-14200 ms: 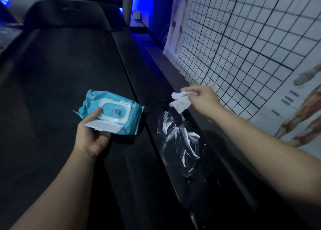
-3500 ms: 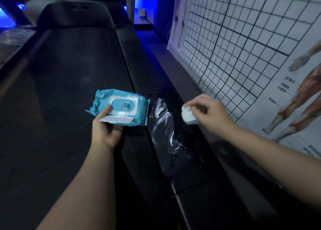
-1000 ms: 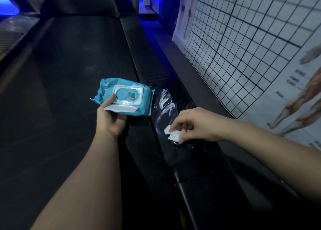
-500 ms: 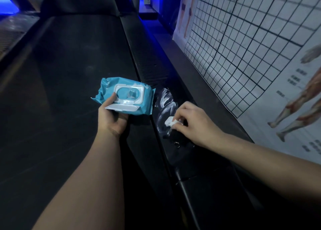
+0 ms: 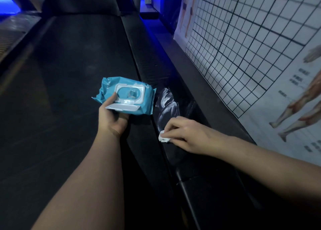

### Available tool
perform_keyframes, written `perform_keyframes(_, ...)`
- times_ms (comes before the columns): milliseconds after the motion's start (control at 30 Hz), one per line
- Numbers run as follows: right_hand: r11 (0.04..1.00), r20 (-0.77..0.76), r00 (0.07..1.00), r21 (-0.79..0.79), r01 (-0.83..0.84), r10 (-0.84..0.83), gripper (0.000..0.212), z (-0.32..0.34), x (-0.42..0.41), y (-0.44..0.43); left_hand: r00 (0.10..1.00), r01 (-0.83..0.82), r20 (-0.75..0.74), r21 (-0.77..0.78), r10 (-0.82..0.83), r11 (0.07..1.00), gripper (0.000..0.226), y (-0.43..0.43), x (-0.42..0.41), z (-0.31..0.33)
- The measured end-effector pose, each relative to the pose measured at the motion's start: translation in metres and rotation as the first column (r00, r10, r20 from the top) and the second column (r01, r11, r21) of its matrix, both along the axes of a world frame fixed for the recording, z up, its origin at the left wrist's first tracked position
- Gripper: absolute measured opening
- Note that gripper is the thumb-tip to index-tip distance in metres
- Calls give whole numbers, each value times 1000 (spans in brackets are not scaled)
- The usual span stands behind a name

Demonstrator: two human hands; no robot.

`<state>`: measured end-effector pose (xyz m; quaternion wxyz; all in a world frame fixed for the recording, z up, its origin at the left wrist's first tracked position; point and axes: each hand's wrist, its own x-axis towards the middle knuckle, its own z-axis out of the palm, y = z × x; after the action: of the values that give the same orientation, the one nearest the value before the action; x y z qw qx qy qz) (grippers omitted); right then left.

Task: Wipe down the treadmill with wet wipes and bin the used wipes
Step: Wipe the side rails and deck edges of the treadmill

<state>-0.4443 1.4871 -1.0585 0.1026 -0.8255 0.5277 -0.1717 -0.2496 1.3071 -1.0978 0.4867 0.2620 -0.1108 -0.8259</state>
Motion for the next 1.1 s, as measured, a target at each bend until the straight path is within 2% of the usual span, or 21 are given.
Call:
perform_keyframes(100,998,-63,998,-62,5,-9,23,1,-14,-2,1000,-1,10,-7,1,1000,33,0,0,0)
perform_keyframes(300,957,-38,975,-203,208,-220,21,5,-25,-8,1000,0,2,1,0,1000,34,0,0,-1)
perform_keyframes(400,962,25,989,-228,148,-146,26,11,-1,-13,1000,0,1,5,0,1000,32,0,-1,0)
perform_keyframes(467,981,-13,999,-194,28,-31,22,7,18,-16,1000,-4,2,7,4,1000,33,0,-1,-1)
perform_keyframes(533,991,-82,997,-132,-14,3,16,-2,29,-18,1000,-3,7,3,3,1000,34,-1,-1,-1)
perform_keyframes(867,970,-18,981,-152,188,-192,18,-15,21,-50,1000,25,-9,17,-25,1000,30,-5,0,-3)
perform_keyframes(967,976,9,984,-132,176,-176,22,-10,16,-53,1000,23,-16,12,-22,1000,30,-4,0,-2)
perform_keyframes(1100,997,77,996,-51,58,-54,27,-2,15,-31,1000,14,-12,9,-13,1000,33,-4,-1,-3)
